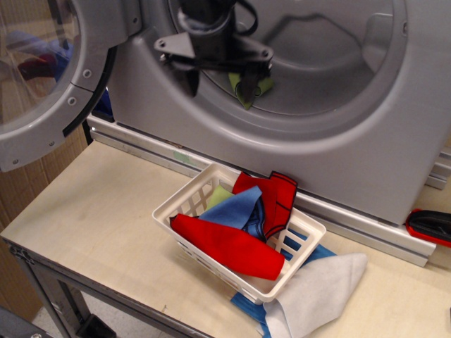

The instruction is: Take clothes out of laundry machine

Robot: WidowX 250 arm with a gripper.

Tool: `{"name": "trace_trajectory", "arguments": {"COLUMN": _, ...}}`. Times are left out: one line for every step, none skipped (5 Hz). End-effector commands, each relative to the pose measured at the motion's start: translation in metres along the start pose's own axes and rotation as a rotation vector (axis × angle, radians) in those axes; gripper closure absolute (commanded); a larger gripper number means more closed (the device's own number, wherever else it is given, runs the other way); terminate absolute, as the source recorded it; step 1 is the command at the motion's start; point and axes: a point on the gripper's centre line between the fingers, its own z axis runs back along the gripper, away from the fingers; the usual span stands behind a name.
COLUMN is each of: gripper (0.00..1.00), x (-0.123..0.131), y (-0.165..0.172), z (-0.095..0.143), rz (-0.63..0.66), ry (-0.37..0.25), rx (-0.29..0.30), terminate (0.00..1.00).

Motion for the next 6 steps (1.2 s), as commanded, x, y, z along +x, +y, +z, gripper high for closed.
{"name": "trace_trajectory", "arguments": {"gripper": 0.00, "x": 0.048, "y": -0.011, "z": -0.003, "rz": 0.038, "ry": -0.052, "rx": -0.001, "terminate": 0.00}}
{"name": "trace_trajectory", "arguments": {"gripper": 0.00, "x": 0.053, "y": -0.009, "z": -0.014, "rz": 0.068, "ry": -0.030, "rx": 0.040, "terminate": 0.00}}
{"name": "trace_trajectory", "arguments": {"gripper": 0.00, "x": 0.056, "y": -0.010, "z": -0.023, "rz": 0.078, "ry": 0.002, "rx": 0.038, "terminate": 0.00}}
{"name": "trace_trajectory", "arguments": {"gripper": 0.00, "x": 0.059, "y": -0.017, "z": -0.034, "rz": 0.068, "ry": 0.024, "rx": 0.025, "terminate": 0.00}}
{"name": "trace_trajectory", "arguments": {"gripper": 0.00, "x": 0.057, "y": -0.018, "z": -0.043, "rz": 0.071, "ry": 0.042, "rx": 0.023, "terminate": 0.00}}
{"name": "trace_trajectory", "arguments": {"gripper": 0.00, "x": 0.055, "y": -0.017, "z": -0.047, "rz": 0.078, "ry": 0.071, "rx": 0.059, "terminate": 0.00}}
